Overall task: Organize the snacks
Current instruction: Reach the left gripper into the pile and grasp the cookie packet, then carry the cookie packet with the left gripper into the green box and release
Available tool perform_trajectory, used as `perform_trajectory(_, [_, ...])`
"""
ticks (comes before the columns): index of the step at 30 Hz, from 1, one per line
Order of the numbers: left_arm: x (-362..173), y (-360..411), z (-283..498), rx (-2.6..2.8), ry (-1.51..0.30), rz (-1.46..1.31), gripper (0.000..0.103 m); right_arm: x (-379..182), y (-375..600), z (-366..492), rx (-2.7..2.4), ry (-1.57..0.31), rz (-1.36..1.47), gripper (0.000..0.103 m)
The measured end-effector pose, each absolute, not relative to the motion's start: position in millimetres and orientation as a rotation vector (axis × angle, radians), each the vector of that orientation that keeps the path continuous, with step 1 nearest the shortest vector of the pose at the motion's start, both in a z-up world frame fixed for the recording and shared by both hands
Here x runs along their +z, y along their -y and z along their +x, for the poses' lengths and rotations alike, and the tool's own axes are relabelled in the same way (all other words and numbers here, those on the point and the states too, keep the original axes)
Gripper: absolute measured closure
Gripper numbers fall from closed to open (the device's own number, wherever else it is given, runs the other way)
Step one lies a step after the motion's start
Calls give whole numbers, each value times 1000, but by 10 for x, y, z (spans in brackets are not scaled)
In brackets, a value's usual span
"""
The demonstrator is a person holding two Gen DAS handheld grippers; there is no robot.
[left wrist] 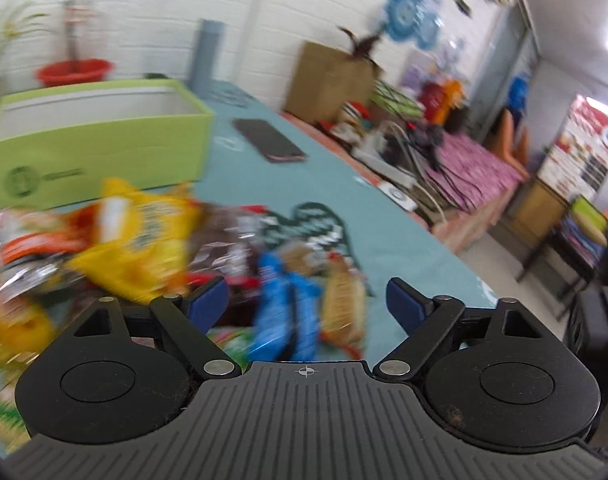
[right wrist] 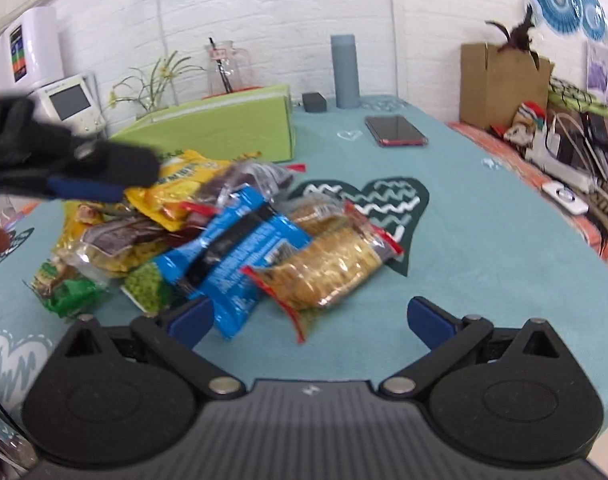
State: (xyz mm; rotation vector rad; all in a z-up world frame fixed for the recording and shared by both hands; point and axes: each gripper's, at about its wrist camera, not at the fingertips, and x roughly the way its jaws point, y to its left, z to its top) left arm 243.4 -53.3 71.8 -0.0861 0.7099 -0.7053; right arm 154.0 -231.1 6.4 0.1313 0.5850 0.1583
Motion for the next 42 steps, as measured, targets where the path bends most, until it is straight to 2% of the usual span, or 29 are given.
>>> perform_trajectory(3, [661, 958, 2688, -756, -769, -15, 36, 4, 2316, 1648, 222, -584, 145, 1])
perform_trajectory(5, [582, 1182, 2811, -774, -823, 32, 46, -18, 2330, 1738, 252, -590, 145, 1])
perform_trajectory(8, [426, 1367, 2885, -826, -900, 78, 48, -25, 2322, 1833, 295, -592, 114, 1])
perform_trajectory(10, [312, 1387, 2936, -844, -971, 44, 61, -30, 2324, 1839, 320, -592, 73, 1])
perform_trajectory(18, [180, 1505, 2669, -841, -1030, -36, 59, 53, 2746, 1579, 261, -587, 75, 1])
perform_trajectory(20, [212, 1520, 2629, -806, -988, -23, 49, 62, 2764, 1491, 227, -580, 71, 1])
perform_trajectory(21, [225, 1537, 2642, -799, -988, -25, 48, 60, 2745, 1459, 224, -576, 71, 1])
perform_trajectory(29, [171, 1672, 2644, -741, -986, 72, 50, -59, 2529, 1426, 142, -541, 37, 2])
perform_trajectory(30, [165, 1685, 2631, -756, -980, 84, 52, -65, 2493, 1419, 132, -542, 13, 3])
perform_trajectory(33, [165, 1683, 2598, -803, -978, 85, 73, 2, 2425, 1352, 112, -538, -8, 37])
perform_trajectory(36, [159, 1580, 2622, -834, -998, 12, 82, 54, 2461, 1285, 135, -560, 33, 42])
perform_trajectory(42, [638, 1263, 2736, -806, -870, -68, 82, 438, 2260, 1480, 184, -463, -30, 42])
